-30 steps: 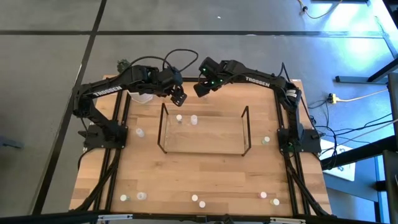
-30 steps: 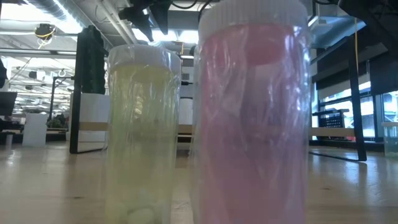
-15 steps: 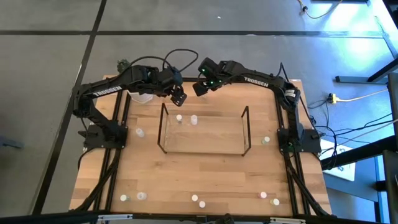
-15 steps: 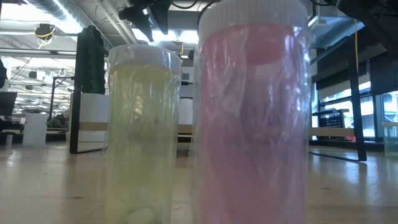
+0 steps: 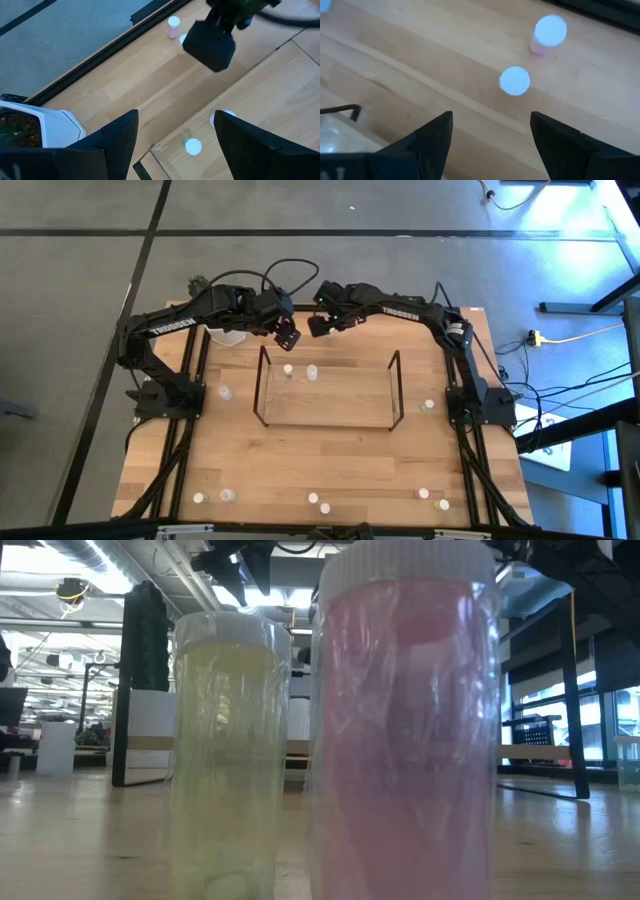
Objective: Pick and place medicine bottles onto shelf by color
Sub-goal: Put the top yellow pill bottle on the shelf
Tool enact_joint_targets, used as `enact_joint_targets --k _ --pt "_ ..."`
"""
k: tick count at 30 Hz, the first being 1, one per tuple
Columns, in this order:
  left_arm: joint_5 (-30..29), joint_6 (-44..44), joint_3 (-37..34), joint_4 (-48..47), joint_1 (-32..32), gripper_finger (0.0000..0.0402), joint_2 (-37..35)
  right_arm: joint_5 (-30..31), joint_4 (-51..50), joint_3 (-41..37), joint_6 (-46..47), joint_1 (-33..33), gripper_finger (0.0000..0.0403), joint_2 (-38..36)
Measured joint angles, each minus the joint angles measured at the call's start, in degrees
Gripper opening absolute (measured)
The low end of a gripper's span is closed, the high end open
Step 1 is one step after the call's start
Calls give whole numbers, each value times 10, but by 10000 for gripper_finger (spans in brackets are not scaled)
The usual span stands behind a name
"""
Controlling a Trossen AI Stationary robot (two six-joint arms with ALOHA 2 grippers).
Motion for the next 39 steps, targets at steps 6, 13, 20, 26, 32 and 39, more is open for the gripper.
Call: enact_joint_targets --k 6,13,20,26,32,39 --pt "0 0 0 0 0 255 0 0 0 -1 0 0 268 21" --pt "0 0 0 0 0 255 0 13 4 -1 0 -2 268 36" --pt "0 0 0 0 0 255 0 30 18 -1 1 -2 268 51" --pt "0 0 0 0 0 255 0 52 31 -1 0 -2 268 53" --pt "0 0 0 0 0 255 0 62 31 -1 9 -7 268 53" --pt "0 0 0 0 0 255 0 60 30 -1 15 -10 268 59"
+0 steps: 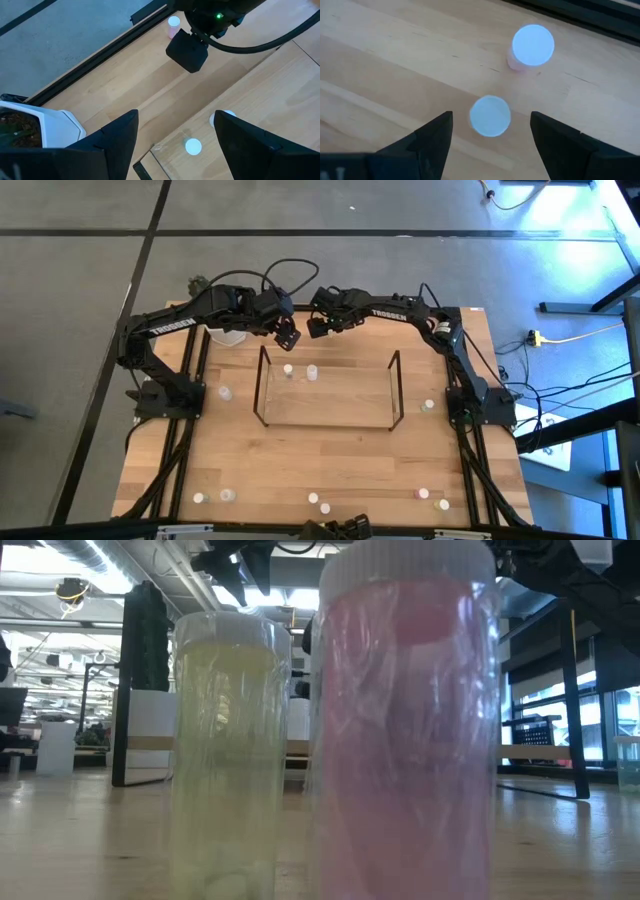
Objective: Pick and place medicine bottles onto shelf by color
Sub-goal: Put the top yellow pill bottle on the shelf
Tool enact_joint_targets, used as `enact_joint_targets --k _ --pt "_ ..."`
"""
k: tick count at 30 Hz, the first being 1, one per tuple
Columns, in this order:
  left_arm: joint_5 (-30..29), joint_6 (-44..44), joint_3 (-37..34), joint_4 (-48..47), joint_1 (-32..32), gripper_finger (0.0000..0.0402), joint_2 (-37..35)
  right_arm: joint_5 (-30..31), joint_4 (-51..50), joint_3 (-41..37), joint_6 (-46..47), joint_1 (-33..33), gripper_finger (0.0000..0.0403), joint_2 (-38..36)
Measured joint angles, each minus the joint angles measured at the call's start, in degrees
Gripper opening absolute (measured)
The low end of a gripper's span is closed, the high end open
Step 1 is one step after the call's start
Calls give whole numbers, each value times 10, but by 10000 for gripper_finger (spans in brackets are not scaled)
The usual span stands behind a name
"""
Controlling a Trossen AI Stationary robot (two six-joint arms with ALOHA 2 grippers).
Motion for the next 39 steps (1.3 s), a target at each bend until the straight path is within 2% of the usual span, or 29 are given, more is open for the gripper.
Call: enact_joint_targets --k 19,39 --pt "0 0 0 0 0 255 0 -7 9 0 -1 -3 264 4" --pt "0 0 0 2 0 255 0 -15 17 0 -1 -3 152 11"
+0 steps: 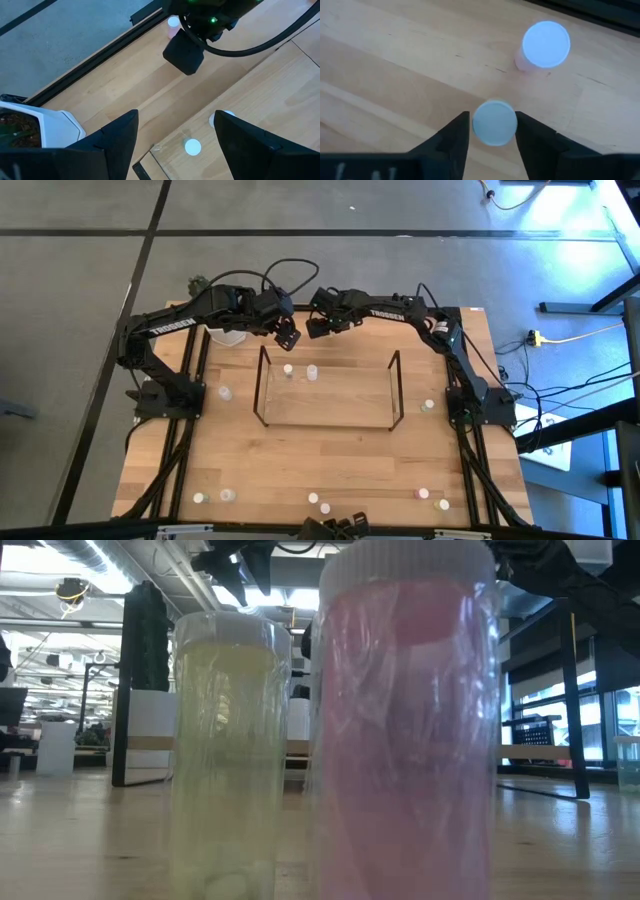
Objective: Pick and place medicine bottles onto shelf by color
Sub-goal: Put the top yellow pill bottle on the shelf
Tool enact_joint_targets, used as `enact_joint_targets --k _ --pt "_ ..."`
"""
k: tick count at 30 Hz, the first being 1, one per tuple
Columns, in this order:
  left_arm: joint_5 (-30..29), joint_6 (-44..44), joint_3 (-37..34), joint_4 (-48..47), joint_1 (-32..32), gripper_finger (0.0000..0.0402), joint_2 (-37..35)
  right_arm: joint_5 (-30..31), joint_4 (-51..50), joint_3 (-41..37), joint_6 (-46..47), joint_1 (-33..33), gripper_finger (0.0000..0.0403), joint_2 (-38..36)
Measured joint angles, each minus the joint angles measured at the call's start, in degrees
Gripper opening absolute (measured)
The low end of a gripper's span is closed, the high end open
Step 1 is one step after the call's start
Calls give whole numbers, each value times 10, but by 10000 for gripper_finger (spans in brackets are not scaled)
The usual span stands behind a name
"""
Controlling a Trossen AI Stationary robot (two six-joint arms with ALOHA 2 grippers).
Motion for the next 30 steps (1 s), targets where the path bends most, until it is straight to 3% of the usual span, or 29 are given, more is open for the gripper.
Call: enact_joint_targets --k 15,22,30 --pt "0 0 0 0 0 255 0 15 1 0 -2 0 134 0" --pt "0 0 0 0 0 255 0 -16 -13 0 -8 0 134 -2" --pt "0 0 0 0 0 255 0 -42 -32 1 -75 0 133 -7"
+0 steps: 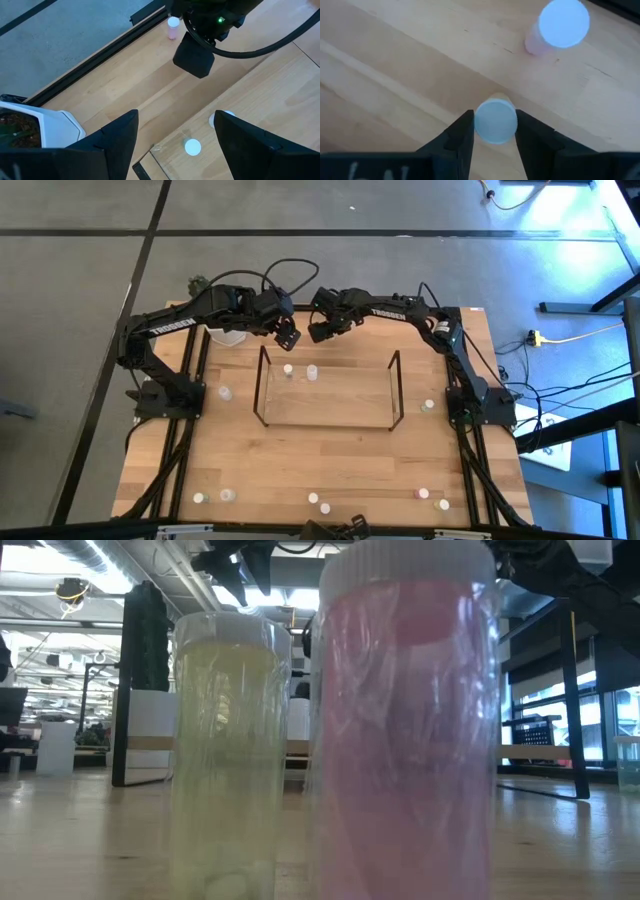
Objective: Pick and place medicine bottles onto shelf by color
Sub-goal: Put the top yellow pill bottle on the shelf
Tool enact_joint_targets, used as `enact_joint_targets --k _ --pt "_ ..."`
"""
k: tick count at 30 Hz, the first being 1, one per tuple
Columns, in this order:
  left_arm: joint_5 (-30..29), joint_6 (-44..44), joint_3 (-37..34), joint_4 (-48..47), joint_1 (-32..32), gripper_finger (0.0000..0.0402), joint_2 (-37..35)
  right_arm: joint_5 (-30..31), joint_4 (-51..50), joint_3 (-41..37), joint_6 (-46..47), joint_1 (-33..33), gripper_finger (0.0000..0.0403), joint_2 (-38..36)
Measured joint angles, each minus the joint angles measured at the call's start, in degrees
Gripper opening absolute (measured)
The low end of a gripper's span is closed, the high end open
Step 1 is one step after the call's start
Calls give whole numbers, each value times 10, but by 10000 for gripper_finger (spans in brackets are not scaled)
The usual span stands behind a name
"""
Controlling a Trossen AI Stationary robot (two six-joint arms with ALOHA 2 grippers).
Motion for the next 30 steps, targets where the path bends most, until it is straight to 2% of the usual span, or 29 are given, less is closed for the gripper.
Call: enact_joint_targets --k 10,24,30 --pt "0 0 0 0 0 255 0 -24 -17 8 -61 0 133 -9" --pt "0 0 0 2 0 255 0 -30 -67 8 -64 -1 133 -36" --pt "0 0 0 2 0 255 0 -34 -93 8 -124 -1 133 -70"
